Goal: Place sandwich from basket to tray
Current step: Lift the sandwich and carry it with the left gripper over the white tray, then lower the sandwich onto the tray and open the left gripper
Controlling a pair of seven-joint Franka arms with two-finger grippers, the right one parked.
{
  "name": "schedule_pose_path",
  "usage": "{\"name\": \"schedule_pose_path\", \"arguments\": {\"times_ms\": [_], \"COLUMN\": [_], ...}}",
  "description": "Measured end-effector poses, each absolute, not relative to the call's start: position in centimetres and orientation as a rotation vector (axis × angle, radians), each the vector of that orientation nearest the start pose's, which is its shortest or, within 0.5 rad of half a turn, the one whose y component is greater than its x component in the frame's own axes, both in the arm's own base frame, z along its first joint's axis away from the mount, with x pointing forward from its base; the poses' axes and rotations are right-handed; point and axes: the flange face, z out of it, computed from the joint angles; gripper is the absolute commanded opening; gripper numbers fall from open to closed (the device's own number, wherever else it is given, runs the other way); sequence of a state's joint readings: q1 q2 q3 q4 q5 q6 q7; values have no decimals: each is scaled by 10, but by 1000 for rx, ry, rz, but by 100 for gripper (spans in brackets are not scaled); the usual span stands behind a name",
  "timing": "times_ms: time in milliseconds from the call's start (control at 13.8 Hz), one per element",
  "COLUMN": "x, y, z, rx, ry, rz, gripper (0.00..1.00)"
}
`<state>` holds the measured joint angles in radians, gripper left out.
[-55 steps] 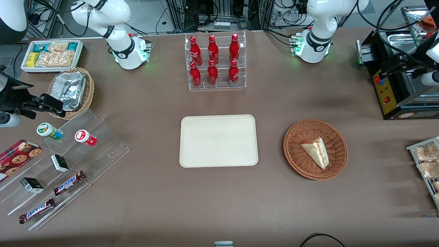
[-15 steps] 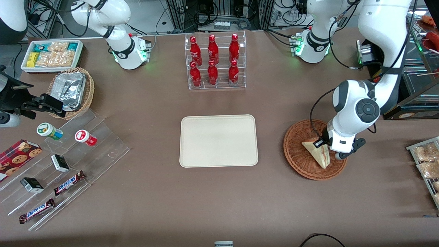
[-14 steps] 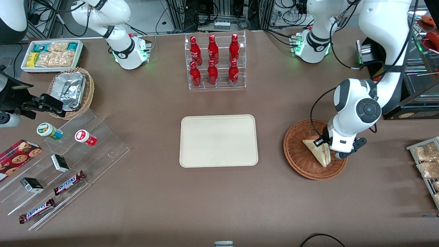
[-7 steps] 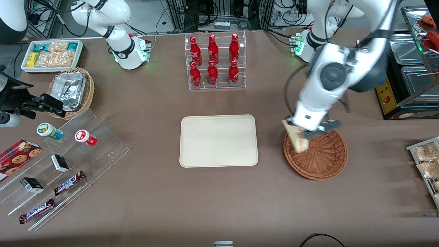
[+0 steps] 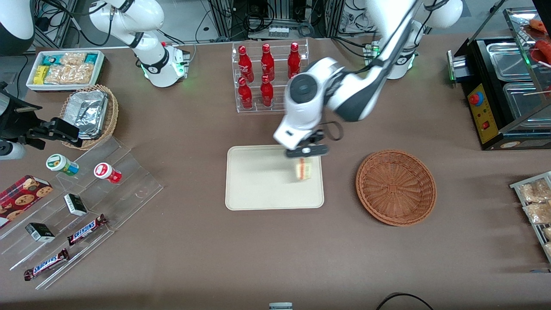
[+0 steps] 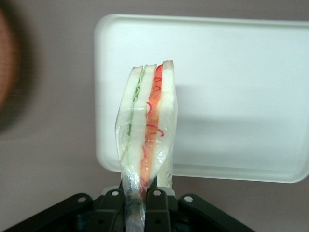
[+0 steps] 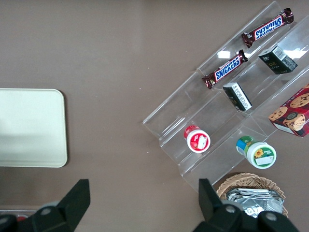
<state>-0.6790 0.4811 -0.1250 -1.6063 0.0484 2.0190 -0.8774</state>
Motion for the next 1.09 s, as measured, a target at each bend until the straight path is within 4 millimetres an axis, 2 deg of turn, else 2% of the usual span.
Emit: {"name": "schedule_pose_path", "arguments": {"times_ms": [145, 217, 435, 580, 652, 725, 797, 942, 1014, 1087], "x": [476, 477, 476, 472, 472, 472, 474, 479, 484, 492], "y": [-515, -526, -550, -556, -556, -556, -556, -556, -555, -549], "z": [317, 304, 273, 256, 251, 248, 248, 256, 268, 291], "rx": [-3090, -3081, -3099, -3081, -3077, -3074, -3073, -3082, -3088, -3084], "ry": [-70, -56, -30, -10, -6, -5, -6, -13, -28, -58], "rz": [62, 43, -5, -29, -32, -33, -37, -58, -74, -81], "gripper": [0, 0, 0, 0, 22, 86, 100, 100, 100, 100]}}
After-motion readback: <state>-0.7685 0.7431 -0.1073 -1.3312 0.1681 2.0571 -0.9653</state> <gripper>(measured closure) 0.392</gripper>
